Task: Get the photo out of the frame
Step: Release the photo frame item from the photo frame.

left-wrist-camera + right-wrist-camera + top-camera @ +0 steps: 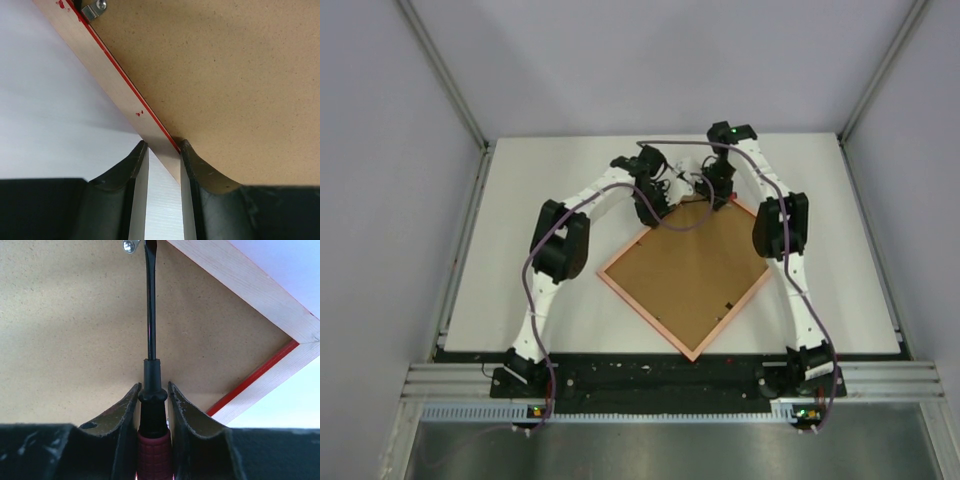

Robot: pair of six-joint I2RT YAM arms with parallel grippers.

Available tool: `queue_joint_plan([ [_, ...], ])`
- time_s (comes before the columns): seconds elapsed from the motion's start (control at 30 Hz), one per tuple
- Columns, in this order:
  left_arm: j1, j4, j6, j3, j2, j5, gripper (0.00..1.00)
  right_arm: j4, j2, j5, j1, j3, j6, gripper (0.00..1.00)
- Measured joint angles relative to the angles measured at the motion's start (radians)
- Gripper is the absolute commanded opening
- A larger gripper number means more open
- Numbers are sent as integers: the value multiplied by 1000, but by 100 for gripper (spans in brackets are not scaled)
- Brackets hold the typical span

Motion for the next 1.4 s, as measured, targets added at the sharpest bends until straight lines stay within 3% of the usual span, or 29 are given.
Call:
queue_joint_plan([
  [0.2, -8, -1, 21, 5, 2, -13, 0, 0, -3, 14, -2, -9, -6, 0],
  [0.4, -25, -1, 29, 5, 2, -7, 0, 70, -119, 44, -3, -219, -23, 0],
  [0.9, -51, 11, 39, -3, 0, -40, 0, 18, -134, 18, -33, -209, -65, 0],
  [1.2, -72, 65, 32, -13, -2, -47, 0, 146, -274, 69, -40, -417, -61, 0],
  [1.4, -92, 84, 65, -20, -4, -74, 0, 355, -410, 124, -43, -658, -61, 0],
])
